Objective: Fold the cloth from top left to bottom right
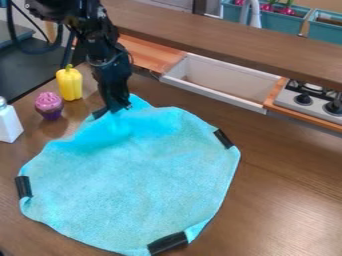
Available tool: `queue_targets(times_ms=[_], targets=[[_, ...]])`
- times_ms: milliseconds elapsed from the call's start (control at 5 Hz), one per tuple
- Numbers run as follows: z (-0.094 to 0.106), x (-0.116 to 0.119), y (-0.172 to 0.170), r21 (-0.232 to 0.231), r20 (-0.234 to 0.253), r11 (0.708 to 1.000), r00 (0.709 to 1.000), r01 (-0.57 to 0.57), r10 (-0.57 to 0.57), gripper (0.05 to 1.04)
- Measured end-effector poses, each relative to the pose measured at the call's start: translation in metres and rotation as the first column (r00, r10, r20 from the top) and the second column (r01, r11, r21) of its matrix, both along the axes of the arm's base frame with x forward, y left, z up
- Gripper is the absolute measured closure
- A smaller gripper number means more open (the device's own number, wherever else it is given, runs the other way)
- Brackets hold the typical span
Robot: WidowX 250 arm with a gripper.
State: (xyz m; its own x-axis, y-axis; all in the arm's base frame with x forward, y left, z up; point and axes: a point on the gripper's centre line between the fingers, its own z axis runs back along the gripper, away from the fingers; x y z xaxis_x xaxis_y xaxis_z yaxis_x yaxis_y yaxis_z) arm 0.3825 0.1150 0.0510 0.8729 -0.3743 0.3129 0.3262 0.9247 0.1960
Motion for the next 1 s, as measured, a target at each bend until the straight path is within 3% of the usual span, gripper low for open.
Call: queue_targets(times_ms=[200, 600, 800, 1000], targets=[[-0.004, -0.025, -0.04, 0.052, 0.015, 0.996, 0.997, 0.078, -0.079, 1.028], [-0.027, -0.074, -0.088, 0.157, 0.015, 0.971, 0.983, 0.179, -0.183, 1.028], [-0.023, -0.091, -0.104, 0.172, 0.031, 0.961, 0.974, 0.215, -0.224, 1.028], [-0.012, -0.101, -0.115, 0.148, 0.034, 0.96, 0.969, 0.236, -0.244, 1.028]])
